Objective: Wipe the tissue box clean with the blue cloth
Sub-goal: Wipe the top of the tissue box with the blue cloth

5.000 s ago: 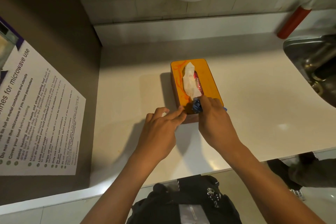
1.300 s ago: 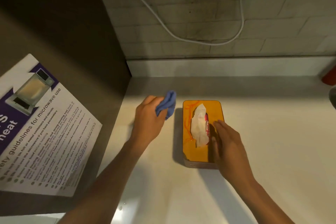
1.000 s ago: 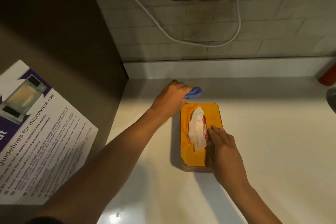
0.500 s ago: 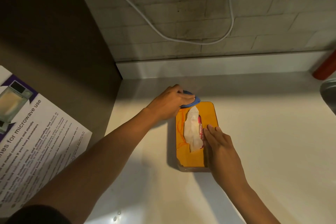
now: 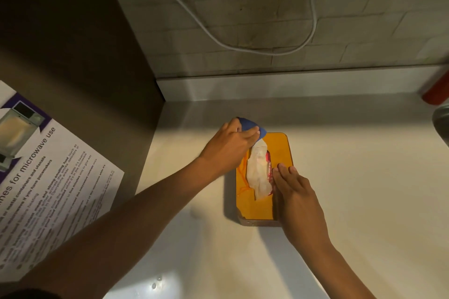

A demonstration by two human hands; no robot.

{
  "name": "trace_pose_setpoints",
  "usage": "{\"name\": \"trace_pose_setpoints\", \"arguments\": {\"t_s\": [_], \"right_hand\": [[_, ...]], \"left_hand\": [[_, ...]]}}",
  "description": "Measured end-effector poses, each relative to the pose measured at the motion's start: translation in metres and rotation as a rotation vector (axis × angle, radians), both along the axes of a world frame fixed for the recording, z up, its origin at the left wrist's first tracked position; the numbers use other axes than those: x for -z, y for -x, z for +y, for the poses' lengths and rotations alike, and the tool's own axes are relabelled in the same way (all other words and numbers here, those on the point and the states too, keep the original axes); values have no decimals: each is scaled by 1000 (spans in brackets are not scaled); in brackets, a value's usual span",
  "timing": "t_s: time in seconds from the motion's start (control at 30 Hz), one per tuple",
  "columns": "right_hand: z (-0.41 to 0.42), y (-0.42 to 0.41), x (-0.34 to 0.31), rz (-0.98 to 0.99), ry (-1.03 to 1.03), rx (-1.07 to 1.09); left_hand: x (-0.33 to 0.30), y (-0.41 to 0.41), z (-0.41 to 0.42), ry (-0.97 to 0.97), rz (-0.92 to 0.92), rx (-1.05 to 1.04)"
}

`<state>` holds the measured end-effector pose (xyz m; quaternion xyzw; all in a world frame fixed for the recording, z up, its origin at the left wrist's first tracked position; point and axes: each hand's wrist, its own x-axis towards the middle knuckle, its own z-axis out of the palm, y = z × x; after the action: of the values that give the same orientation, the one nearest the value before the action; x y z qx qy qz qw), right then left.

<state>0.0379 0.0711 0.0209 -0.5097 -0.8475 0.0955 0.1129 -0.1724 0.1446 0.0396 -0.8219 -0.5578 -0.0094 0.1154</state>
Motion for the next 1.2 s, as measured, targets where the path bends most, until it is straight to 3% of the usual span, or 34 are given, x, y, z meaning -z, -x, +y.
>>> {"name": "trace_pose_setpoints", "arguments": {"t_s": [0.5,0.7,0.9,1.03,1.2], "right_hand": [[1,-1,8,-10,13,-44],[-1,0,3,10,59,-25],[0,-2,5,45,-7,-22],[-2,-3,4,50,12,-31],[-1,-4,4,53,51,-28]], "left_hand": [[-14,-4,-20,-40,85,-84],[-21,8,-45,18,143,3],[-19,1,-28,-99,-18,-104],[-1,11,-37,37,-266,-201],[5,24,-30,85,-97,-84]]}}
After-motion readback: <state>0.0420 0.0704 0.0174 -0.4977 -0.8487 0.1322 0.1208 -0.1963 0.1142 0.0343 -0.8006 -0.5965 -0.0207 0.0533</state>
